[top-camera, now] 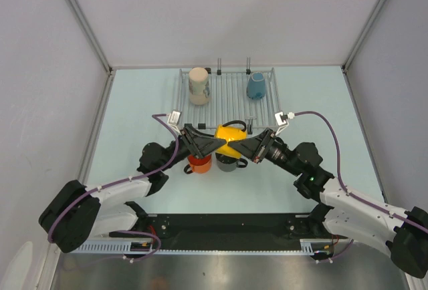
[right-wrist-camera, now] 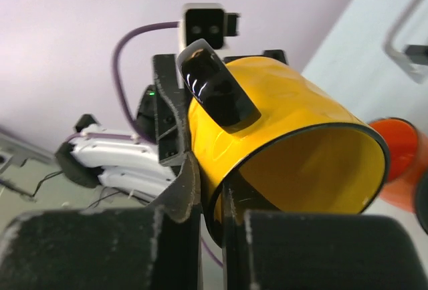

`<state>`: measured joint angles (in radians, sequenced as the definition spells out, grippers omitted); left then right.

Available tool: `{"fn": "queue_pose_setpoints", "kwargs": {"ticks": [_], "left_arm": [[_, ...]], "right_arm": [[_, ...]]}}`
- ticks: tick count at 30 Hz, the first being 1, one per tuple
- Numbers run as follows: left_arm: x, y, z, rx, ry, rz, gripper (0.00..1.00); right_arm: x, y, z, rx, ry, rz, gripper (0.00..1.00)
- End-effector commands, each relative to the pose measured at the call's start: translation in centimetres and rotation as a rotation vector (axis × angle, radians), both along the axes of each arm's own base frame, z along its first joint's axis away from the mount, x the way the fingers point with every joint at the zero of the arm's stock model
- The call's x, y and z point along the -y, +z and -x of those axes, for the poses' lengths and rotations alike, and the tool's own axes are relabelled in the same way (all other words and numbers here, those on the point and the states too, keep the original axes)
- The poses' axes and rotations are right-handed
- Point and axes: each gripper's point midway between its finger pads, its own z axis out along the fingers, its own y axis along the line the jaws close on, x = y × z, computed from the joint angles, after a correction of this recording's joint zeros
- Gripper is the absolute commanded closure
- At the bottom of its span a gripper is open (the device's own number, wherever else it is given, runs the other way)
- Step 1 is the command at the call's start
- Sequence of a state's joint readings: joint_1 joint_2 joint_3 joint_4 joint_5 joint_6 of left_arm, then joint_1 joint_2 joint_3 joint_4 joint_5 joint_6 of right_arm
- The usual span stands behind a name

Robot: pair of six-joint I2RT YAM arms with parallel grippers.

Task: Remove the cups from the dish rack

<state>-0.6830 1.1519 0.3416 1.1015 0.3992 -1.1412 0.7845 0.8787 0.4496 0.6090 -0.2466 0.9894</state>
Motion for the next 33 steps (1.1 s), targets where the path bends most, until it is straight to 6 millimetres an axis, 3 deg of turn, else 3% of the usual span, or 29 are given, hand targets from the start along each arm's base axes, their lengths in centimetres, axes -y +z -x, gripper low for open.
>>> {"fn": "queue_pose_setpoints", "kwargs": {"ticks": [1,4,6,7,8,10,11,13,15,16,17,18,19,20,21,22,23,24,25,27,28,32,33], "left_arm": [[0.3,2.1,1.1,0.11,-0.015,0.037,0.99],[0.6,1.2,0.7,0.082,-0.019,-0.003,1.0],[1.0,0.8,0.4,0.062,-0.024,-0.031,0.82],[1.1,0.8,0.3,0.069,-0.023,-0.046,0.7],[1.2,0.6,0.0,0.055,-0.018,-0.072,0.4],[1.2,0.5,-0.6,0.066,0.001,-0.112,0.16],[1.1,0.4,-1.2,0.042,0.023,-0.148,0.02],[0.5,0.3,-2.3,0.05,0.067,-0.193,0.0],[-0.1,0.5,-3.1,0.038,0.096,-0.216,0.0],[-0.9,0.7,-4.0,0.032,0.13,-0.22,0.0],[-1.3,0.6,-4.6,0.016,0.148,-0.231,0.0],[-1.8,0.8,-4.9,0.014,0.166,-0.231,0.0],[-2.7,1.0,-5.8,0.012,0.208,-0.238,0.0],[-3.1,0.6,-6.2,-0.024,0.235,-0.282,0.0],[-4.3,1.0,-7.3,-0.028,0.331,-0.308,0.0],[-4.9,0.8,-7.8,-0.012,0.373,-0.363,0.0],[-5.6,0.3,-8.2,-0.054,0.412,-0.424,0.0],[-7.0,0.2,-9.1,-0.072,0.498,-0.461,0.0],[-7.8,-0.2,-9.4,-0.086,0.539,-0.503,0.0],[-9.6,-2.0,-9.5,-0.166,0.603,-0.603,0.0],[-10.7,-2.6,-9.7,-0.194,0.662,-0.64,0.0],[-13.3,-6.1,-8.6,-0.314,0.73,-0.777,0.0],[-13.6,-6.8,-8.3,-0.334,0.739,-0.795,0.0]], "right_arm": [[0.1,1.2,-0.9,0.075,-0.052,0.011,1.0],[0.3,1.1,-0.7,0.075,-0.059,0.025,1.0],[0.8,1.1,-0.6,0.068,-0.077,0.041,1.0],[1.2,1.0,-0.9,0.072,-0.1,0.054,1.0],[1.5,0.3,-0.9,0.056,-0.112,0.087,1.0],[2.7,1.7,-0.7,0.102,-0.153,0.1,1.0],[3.1,1.1,-0.6,0.083,-0.162,0.137,1.0],[4.4,2.9,-0.2,0.119,-0.197,0.131,1.0],[5.5,2.6,-0.4,0.114,-0.24,0.192,1.0],[6.2,4.4,-0.3,0.133,-0.261,0.186,1.0],[6.6,3.0,-0.4,0.116,-0.271,0.27,1.0],[7.5,3.4,-0.9,0.112,-0.323,0.293,1.0],[8.4,5.4,-1.1,0.118,-0.37,0.292,1.0],[9.0,3.3,-1.8,0.054,-0.4,0.415,1.0],[10.3,3.0,-2.9,0.019,-0.488,0.474,1.0],[11.4,0.5,-3.1,-0.057,-0.517,0.608,1.0],[11.6,1.4,-4.2,-0.084,-0.558,0.664,1.0],[12.8,0.5,-5.3,-0.138,-0.647,0.744,1.0],[14.1,-1.1,-4.9,-0.202,-0.673,0.866,1.0],[14.7,-1.4,-6.4,-0.26,-0.773,0.957,1.0],[15.2,-2.2,-6.2,-0.294,-0.787,1.007,1.0],[13.9,-4.9,-6.6,-0.35,-0.76,1.063,1.0],[13.7,-6.6,-6.4,-0.368,-0.735,1.089,1.0]]}}
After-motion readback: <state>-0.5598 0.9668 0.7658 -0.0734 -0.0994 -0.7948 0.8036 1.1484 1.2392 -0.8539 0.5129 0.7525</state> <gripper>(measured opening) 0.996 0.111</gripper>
